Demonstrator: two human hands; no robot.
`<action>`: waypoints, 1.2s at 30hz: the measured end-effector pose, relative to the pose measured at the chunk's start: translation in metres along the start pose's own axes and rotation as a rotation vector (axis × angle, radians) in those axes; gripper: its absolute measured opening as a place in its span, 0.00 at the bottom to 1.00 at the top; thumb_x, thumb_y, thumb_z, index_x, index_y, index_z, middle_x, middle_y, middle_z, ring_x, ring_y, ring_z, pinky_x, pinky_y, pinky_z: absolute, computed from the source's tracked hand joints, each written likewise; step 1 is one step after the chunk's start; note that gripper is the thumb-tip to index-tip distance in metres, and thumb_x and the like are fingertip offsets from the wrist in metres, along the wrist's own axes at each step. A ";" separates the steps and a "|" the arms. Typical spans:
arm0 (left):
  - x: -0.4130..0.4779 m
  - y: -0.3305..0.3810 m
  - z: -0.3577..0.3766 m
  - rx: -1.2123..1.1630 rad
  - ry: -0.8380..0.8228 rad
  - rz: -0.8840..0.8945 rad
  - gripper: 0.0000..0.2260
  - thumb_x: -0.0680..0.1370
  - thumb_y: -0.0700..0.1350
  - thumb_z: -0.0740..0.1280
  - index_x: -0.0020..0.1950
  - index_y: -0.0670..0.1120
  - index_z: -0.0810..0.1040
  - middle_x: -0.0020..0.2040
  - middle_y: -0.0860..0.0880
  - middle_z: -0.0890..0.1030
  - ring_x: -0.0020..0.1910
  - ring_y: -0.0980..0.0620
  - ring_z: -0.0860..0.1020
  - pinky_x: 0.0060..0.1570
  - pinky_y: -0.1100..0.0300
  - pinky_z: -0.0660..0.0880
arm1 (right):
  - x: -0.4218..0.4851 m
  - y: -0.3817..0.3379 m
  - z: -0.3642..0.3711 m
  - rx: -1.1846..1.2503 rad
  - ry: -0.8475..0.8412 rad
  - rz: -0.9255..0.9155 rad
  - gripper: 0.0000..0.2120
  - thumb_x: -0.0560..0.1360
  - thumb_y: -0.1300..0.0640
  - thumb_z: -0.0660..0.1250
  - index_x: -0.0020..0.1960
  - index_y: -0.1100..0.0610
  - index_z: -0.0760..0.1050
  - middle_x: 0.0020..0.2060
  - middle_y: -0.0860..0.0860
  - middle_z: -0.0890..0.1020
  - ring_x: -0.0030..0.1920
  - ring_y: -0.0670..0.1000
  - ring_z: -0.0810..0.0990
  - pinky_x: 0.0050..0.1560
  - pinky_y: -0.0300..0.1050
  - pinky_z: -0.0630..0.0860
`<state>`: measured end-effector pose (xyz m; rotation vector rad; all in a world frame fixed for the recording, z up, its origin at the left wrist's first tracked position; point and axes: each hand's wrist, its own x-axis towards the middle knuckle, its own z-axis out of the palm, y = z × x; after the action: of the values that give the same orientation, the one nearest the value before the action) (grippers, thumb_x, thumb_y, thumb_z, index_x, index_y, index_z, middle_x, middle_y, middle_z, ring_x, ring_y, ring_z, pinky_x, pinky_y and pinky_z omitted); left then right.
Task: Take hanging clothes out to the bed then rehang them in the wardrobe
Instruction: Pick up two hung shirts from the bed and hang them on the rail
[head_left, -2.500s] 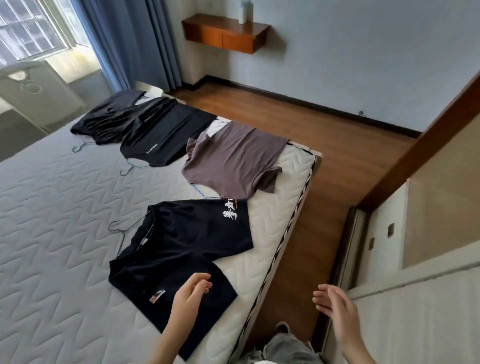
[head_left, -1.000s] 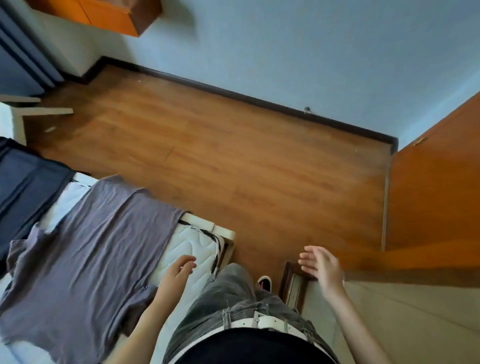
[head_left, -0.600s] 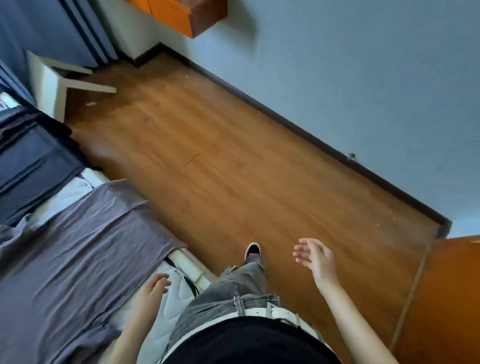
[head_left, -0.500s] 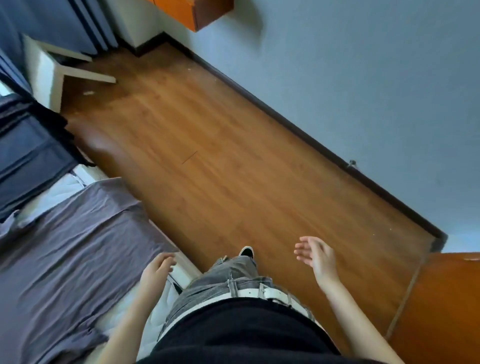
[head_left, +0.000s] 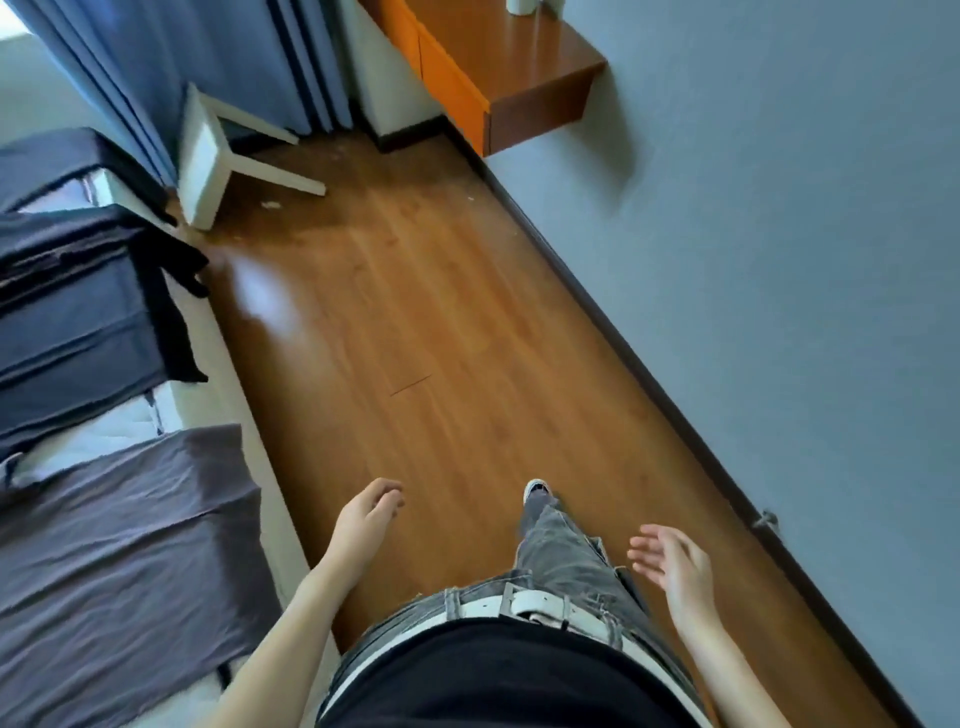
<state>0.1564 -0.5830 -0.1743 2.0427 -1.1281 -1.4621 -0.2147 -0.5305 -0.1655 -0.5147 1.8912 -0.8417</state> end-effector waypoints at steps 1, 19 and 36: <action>0.009 0.009 0.004 -0.030 0.044 -0.035 0.09 0.82 0.46 0.59 0.55 0.51 0.78 0.50 0.52 0.81 0.52 0.52 0.79 0.56 0.56 0.76 | 0.026 -0.024 0.006 -0.043 -0.047 -0.018 0.11 0.81 0.61 0.58 0.50 0.65 0.78 0.45 0.65 0.83 0.45 0.63 0.83 0.48 0.56 0.81; 0.132 0.056 -0.063 -0.611 0.739 -0.441 0.10 0.82 0.41 0.60 0.47 0.51 0.79 0.46 0.46 0.83 0.49 0.45 0.81 0.54 0.49 0.77 | 0.241 -0.339 0.366 -0.610 -0.769 -0.275 0.13 0.81 0.62 0.57 0.46 0.62 0.79 0.42 0.63 0.84 0.41 0.60 0.83 0.46 0.55 0.80; 0.316 0.116 -0.291 -0.831 1.077 -0.548 0.10 0.82 0.46 0.59 0.52 0.52 0.80 0.48 0.51 0.83 0.50 0.51 0.80 0.56 0.52 0.75 | 0.277 -0.510 0.740 -0.839 -1.073 -0.314 0.11 0.79 0.64 0.58 0.48 0.67 0.78 0.42 0.65 0.82 0.39 0.60 0.81 0.44 0.49 0.79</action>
<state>0.4194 -0.9420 -0.1726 2.0050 0.4272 -0.5590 0.3227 -1.3026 -0.1726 -1.4503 1.0540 0.1607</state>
